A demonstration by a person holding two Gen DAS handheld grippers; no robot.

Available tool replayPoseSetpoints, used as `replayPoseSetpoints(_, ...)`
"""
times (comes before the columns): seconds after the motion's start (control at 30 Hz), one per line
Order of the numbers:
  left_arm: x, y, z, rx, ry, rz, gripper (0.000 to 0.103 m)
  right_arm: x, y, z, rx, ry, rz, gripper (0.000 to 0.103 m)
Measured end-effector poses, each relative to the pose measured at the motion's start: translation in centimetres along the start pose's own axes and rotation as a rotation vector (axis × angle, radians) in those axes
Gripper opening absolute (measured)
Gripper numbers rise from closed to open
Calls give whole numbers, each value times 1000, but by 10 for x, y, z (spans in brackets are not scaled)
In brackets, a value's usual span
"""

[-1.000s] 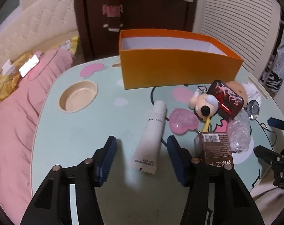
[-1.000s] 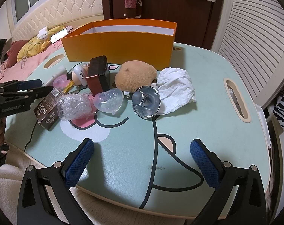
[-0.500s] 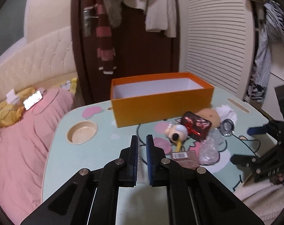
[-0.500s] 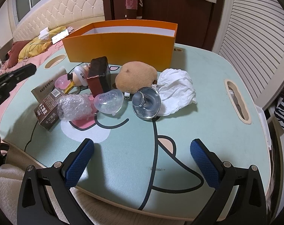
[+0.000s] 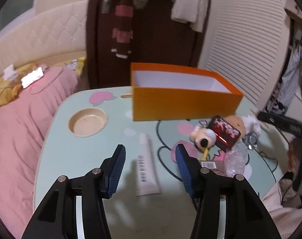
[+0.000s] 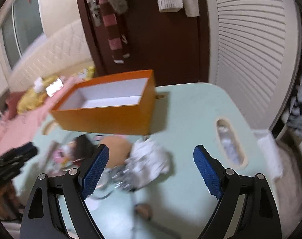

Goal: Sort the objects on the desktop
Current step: 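Grasp the white cream tube with the left gripper while the right gripper grasps the white tissue, then drop the tube into the box with the left gripper while the right carries the tissue over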

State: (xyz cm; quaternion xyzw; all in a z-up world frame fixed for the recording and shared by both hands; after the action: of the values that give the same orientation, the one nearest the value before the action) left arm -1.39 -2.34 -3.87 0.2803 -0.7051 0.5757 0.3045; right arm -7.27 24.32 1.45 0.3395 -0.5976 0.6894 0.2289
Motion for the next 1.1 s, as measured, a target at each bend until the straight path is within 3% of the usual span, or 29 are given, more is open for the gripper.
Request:
replayPoseSetpoints(0.03, -3, 5, -3, 10, 21, 20, 43, 1, 7, -2, -3, -2, 15, 85)
replayPoseSetpoints(0.07, -8, 11, -4, 16, 31, 50, 21, 2, 15, -3, -2, -2, 34, 78)
replayPoseSetpoints(0.1, -13, 17, -4, 20, 35, 82, 17, 0, 23, -3, 7, 2, 59, 73)
replayPoseSetpoints(0.13, -14, 20, -4, 14, 31, 93, 19, -2, 29, -3, 14, 5, 83, 67)
replayPoseSetpoints(0.23, -12, 22, -2, -7, 9, 97, 19, -10, 47, -2, -4, 1, 141, 64)
replayPoseSetpoints(0.3, -12, 21, -1, -20, -3, 95, 18, -13, 49, 2, -33, -39, 150, 48)
replayPoseSetpoints(0.33, -13, 20, -2, -27, -7, 94, 18, -13, 48, 4, -46, -66, 154, 28)
replayPoseSetpoints(0.43, -12, 17, 0, -34, -15, 85, 18, -13, 44, 6, -28, -64, 156, 28)
replayPoseSetpoints(0.47, -9, 13, 0, -44, -25, 72, 3, -12, 42, 7, -18, -55, 156, 28)
replayPoseSetpoints(0.5, -5, 9, 0, -55, -35, 56, 0, -10, 40, 7, -10, -49, 151, 28)
replayPoseSetpoints(0.7, 7, 4, 7, -30, -44, 56, 0, 20, 19, 15, 23, -53, 61, 28)
replayPoseSetpoints(0.8, -1, 14, 8, -46, -70, 89, 15, 25, 11, 21, 41, -49, 35, 28)
replayPoseSetpoints(0.87, -2, 15, 5, -58, -68, 84, 41, 25, 10, 26, 50, -48, 30, 28)
replayPoseSetpoints(0.93, -2, 16, 0, -56, -52, 79, 55, 23, 9, 30, 61, -40, 32, 28)
replayPoseSetpoints(1.0, -8, 24, 0, -11, -24, 111, 52, 20, 8, 30, 74, -28, 33, 28)
replayPoseSetpoints(1.03, -11, 27, 2, 10, -9, 118, 31, 19, 9, 30, 78, -23, 34, 28)
replayPoseSetpoints(1.07, -13, 29, 3, 28, 5, 118, 19, 18, 8, 30, 83, -18, 36, 28)
replayPoseSetpoints(1.1, -15, 31, 5, 47, 20, 119, 20, 16, 8, 30, 87, -14, 38, 28)
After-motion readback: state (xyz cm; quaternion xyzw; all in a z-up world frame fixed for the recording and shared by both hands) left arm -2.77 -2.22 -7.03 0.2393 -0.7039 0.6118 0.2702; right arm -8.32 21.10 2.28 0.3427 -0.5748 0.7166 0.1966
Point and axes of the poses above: each gripper's, at about its wrist camera, not at the fingertips, and y roughly the way its jaws point, z to its left, x to its top, the point moved 10 cm from there along y, roughly the way its jaws point, and after that the axes turned 5 degrees about -y, right-handed, at the moved point
